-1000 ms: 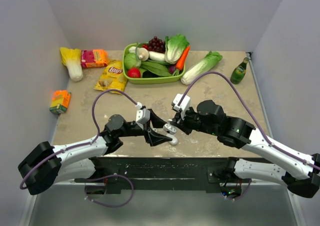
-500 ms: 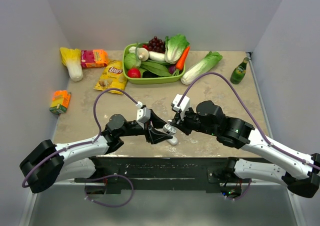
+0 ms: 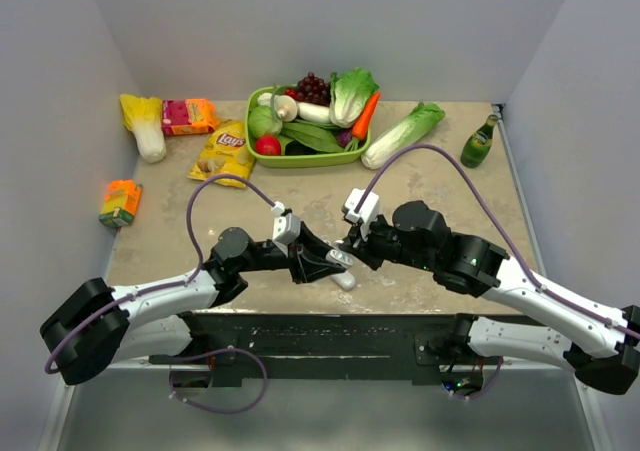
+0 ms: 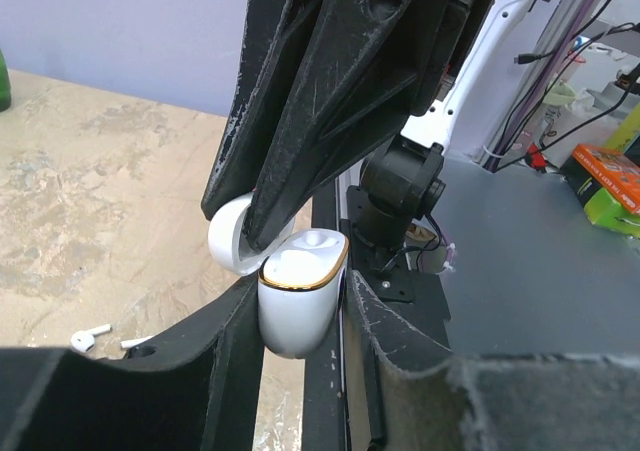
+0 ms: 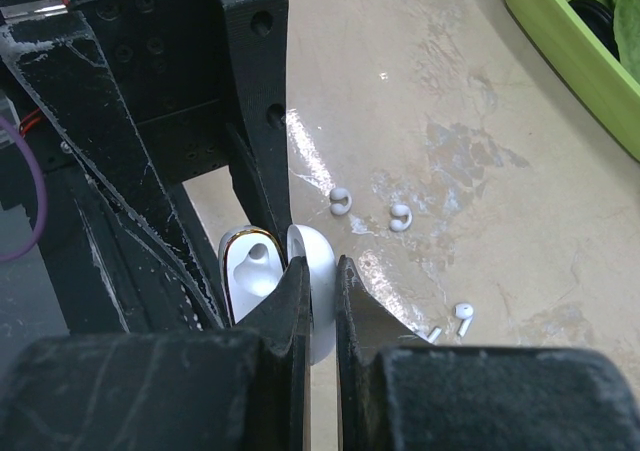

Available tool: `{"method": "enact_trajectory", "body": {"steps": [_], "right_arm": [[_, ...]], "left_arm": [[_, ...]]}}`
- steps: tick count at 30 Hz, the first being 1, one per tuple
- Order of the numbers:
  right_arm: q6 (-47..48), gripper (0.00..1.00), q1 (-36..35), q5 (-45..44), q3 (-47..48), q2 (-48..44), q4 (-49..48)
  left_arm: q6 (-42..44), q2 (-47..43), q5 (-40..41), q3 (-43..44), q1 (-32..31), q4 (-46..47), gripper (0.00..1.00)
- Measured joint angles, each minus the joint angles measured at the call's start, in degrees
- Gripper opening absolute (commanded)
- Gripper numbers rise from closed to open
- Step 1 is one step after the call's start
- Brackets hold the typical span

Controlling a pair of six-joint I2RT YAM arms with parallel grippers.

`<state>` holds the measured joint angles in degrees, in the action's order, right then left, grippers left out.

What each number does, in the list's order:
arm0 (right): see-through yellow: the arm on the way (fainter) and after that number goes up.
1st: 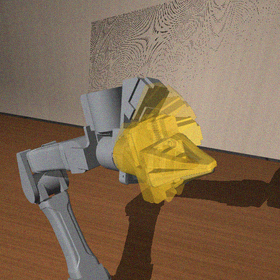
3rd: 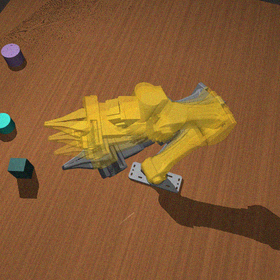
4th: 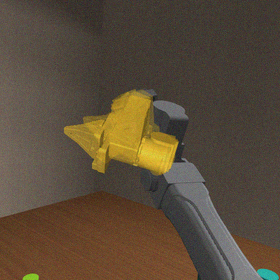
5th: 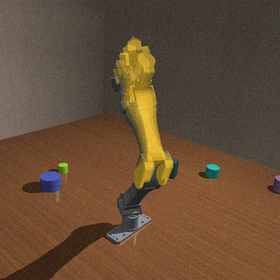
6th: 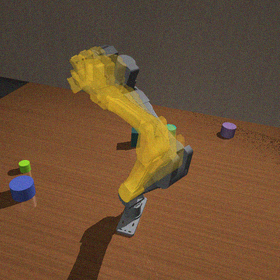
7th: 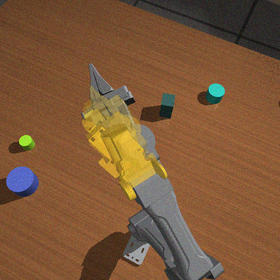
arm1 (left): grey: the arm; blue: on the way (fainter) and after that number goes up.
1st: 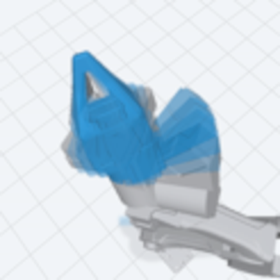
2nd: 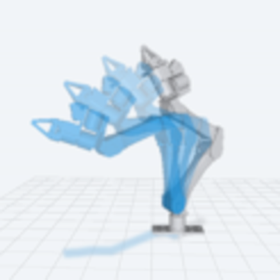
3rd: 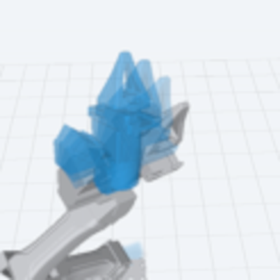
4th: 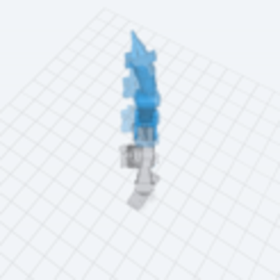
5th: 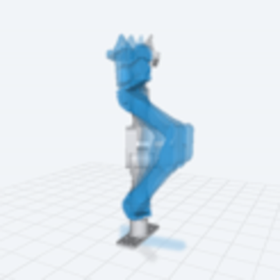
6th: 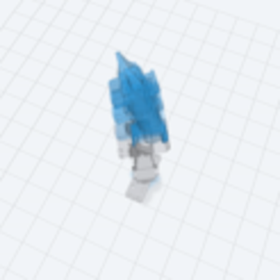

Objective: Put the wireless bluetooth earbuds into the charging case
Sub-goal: Pass from the right arm to the left, then pick up the right earbud from the center of the board.

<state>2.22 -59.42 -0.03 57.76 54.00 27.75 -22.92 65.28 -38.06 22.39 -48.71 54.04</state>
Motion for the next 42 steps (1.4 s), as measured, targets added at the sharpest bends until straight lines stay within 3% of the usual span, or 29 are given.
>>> {"method": "enact_trajectory", "body": {"steps": [5, 6, 10, 11, 15, 22, 26, 32, 38, 42], "right_arm": [[0.0, 0.0, 0.0, 0.04, -0.04, 0.0, 0.0], [-0.02, 0.0, 0.0, 0.04, -0.04, 0.0, 0.0], [-0.59, 0.13, 0.0, 0.04, -0.22, -0.07, -0.46], [-1.09, 0.24, 0.0, 0.09, -0.37, -0.15, -0.81], [-3.98, 0.44, 0.0, 0.17, -0.9, -0.48, -2.19], [-9.14, 0.65, 0.02, -0.94, -0.9, -1.99, -6.03], [-13.57, 0.6, 0.15, -7.93, -1.95, -5.2, -8.7], [-23.3, 0.46, 3.65, -21.94, -12.44, -7.98, -10.95], [-29.4, 0.42, 13.49, -17.49, -24.94, 2.38, -13.38], [-29.77, 0.36, 16.39, -15.13, -25.31, 9.57, -15.12]], "left_arm": [[-0.07, 0.28, -0.11, 0.0, 0.02, 0.37, 0.0], [-0.07, 0.33, -0.11, -0.02, 0.04, 0.5, 0.0], [-0.11, 0.42, -0.11, -0.31, 0.22, 1.31, 0.0], [-0.11, 0.42, -0.09, -0.61, 0.22, 1.97, 0.0], [-0.11, 0.39, 0.22, -1.53, 0.22, 3.72, 0.0], [0.09, -1.44, 2.21, -3.89, 0.22, 3.91, 0.0], [1.27, -5.11, 4.94, -6.45, 0.22, 3.63, 0.0], [1.66, -16.44, 11.28, -15.37, 0.07, 3.3, 0.0], [1.68, -22.45, 17.07, -19.43, -0.87, 1.42, 0.0], [1.68, -22.82, 18.82, -19.43, -0.98, 0.79, 0.0]]}}
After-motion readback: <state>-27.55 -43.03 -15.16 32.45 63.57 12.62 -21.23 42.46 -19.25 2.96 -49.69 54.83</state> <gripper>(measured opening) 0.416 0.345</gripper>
